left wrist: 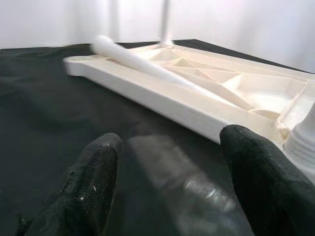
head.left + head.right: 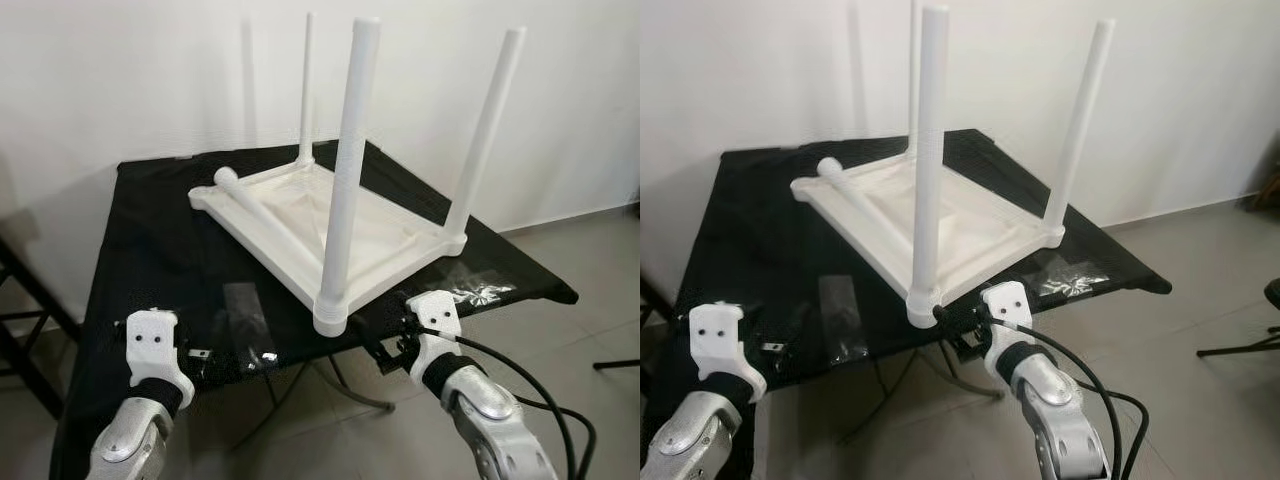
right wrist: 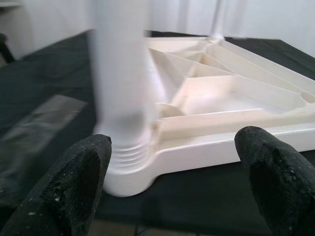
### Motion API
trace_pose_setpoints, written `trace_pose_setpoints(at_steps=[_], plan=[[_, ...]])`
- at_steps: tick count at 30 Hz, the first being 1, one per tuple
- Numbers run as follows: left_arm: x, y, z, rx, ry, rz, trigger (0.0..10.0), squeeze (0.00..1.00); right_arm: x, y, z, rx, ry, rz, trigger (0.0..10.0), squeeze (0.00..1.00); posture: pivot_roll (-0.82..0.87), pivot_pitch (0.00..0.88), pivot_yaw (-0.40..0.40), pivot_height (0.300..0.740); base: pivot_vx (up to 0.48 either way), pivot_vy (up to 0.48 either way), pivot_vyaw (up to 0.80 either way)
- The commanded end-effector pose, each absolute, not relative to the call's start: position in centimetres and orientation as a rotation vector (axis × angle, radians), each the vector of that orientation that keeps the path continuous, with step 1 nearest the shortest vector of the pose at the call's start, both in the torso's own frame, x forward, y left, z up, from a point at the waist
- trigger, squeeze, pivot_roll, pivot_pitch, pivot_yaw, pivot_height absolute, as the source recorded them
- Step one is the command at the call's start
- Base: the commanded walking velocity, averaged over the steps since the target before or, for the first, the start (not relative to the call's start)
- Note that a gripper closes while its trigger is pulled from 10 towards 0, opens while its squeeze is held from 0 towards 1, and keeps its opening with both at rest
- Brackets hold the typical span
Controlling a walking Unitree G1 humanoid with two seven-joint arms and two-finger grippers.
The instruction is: Building children table
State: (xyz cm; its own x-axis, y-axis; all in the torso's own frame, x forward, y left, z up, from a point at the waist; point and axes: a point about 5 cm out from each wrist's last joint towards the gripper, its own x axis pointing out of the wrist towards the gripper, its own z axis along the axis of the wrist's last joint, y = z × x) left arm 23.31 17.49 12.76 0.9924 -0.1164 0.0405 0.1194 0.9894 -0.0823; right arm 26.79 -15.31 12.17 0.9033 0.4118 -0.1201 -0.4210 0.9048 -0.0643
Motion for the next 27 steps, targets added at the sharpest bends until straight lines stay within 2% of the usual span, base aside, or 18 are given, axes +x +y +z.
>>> trace_pose_setpoints(at_steps=[1, 6, 16, 18, 20, 22, 23, 25, 27], plan=[[23.4, 17.4, 12.6, -0.092, -0.037, -0.121, 10.0, 0.0, 27.0, -15.3, 12.2, -0.083, 0.104, 0.447, 10.0, 0.0, -0.03, 0.0, -0.021, 0.74, 0.375, 0.0, 0.0], [23.3, 17.4, 12.9, -0.091, -0.059, -0.132, 10.0, 0.0, 27.0, -15.1, 12.1, -0.098, 0.105, 0.477, 10.0, 0.0, -0.03, 0.0, -0.022, 0.74, 0.369, 0.0, 0.0], [23.2, 17.3, 12.9, -0.083, -0.051, -0.141, 10.0, 0.0, 26.8, -14.8, 12.3, -0.096, 0.088, 0.553, 10.0, 0.0, -0.03, 0.0, -0.021, 0.74, 0.0, 0.0, 0.0], [23.2, 17.4, 13.0, -0.081, -0.05, -0.135, 10.0, 0.0, 26.5, -14.9, 12.7, -0.121, 0.092, 0.691, 10.0, 0.0, -0.03, 0.0, -0.016, 0.74, 0.0, 0.0, 0.0], [23.2, 17.4, 13.0, -0.081, -0.05, -0.133, 10.0, 0.0, 26.4, -15.0, 12.9, -0.129, 0.094, 0.729, 10.0, 0.0, -0.03, 0.0, -0.016, 0.74, 0.0, 0.0, 0.0], [23.3, 17.4, 13.0, -0.081, -0.049, -0.132, 10.0, 0.0, 26.3, -15.5, 13.1, -0.167, 0.11, 0.797, 10.0, 0.0, -0.03, 0.0, -0.011, 0.74, 0.0, 0.0, 0.0], [23.3, 17.4, 13.0, -0.08, -0.046, -0.132, 10.0, 0.0, 26.6, -16.6, 13.5, -0.22, 0.131, 0.851, 10.0, 0.0, -0.02, 0.0, -0.012, 0.74, 0.0, 0.0, 0.0], [23.3, 17.4, 13.0, -0.08, -0.046, -0.132, 10.0, 0.0, 26.6, -16.9, 13.6, -0.231, 0.136, 0.86, 10.0, 0.0, -0.02, 0.0, -0.012, 0.74, 0.0, 0.0, 0.0], [23.3, 17.4, 13.0, -0.074, -0.041, -0.137, 10.0, 0.0, 27.4, -18.6, 14.3, -0.272, 0.152, 0.83, 10.0, 0.0, -0.02, 0.0, -0.012, 0.74, 0.0, 0.0, 0.0]])
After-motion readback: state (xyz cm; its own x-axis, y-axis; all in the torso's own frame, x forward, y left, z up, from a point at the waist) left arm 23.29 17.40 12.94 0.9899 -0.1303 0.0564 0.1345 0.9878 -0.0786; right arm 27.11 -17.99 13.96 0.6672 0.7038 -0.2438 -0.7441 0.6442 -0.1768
